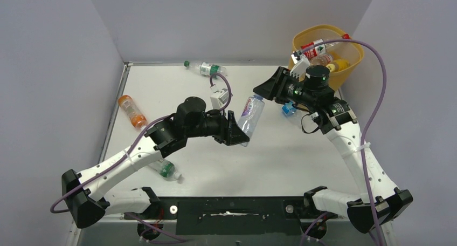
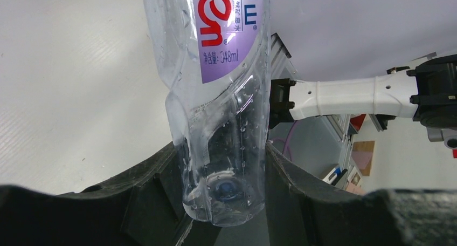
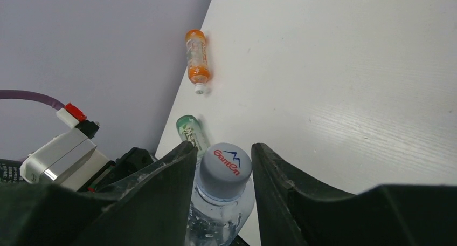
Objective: Put the plastic bottles in the bin
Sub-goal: Pick up the plastic bottle at the center of the board, then place the plastic bottle in the trash bin.
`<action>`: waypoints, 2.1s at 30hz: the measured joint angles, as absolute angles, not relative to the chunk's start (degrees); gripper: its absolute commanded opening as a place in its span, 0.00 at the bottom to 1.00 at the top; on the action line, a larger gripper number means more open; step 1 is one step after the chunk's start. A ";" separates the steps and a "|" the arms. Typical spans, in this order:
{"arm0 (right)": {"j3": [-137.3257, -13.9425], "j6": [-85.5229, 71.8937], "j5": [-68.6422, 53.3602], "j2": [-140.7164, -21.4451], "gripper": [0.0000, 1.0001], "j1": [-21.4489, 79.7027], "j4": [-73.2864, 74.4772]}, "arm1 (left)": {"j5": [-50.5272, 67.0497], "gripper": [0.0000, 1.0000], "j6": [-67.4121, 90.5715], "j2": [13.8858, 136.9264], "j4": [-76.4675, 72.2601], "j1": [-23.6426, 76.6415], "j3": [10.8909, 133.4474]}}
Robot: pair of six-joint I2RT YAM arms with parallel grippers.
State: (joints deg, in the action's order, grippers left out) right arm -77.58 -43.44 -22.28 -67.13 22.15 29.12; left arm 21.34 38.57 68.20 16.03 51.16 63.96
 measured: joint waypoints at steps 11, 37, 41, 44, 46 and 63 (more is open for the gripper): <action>-78.06 -43.44 -21.06 -68.01 0.14 23.24 28.82 | 20.32 0.64 38.70 67.57 16.73 51.29 63.96; -122.26 -39.33 -30.63 -90.65 0.11 -19.03 37.74 | 1.08 0.85 35.27 53.63 37.98 50.50 77.14; -120.55 -43.31 -31.70 -91.61 0.11 -24.14 32.10 | 0.62 0.85 35.27 53.69 39.83 50.41 75.00; -120.62 -45.36 -31.66 -93.76 0.11 -26.06 28.62 | 0.36 0.85 35.24 53.80 40.97 50.26 74.65; -120.79 -46.00 -31.53 -95.57 0.11 -26.59 27.33 | 0.19 0.85 35.16 53.80 41.08 50.17 74.65; -116.86 -43.53 -26.39 -101.91 0.11 -26.55 26.13 | 0.30 0.86 34.70 65.47 40.64 41.95 75.40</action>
State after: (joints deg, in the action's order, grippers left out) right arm -116.86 -43.53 -26.39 -101.91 -26.55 26.13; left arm 0.30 34.70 65.47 40.64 41.95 75.40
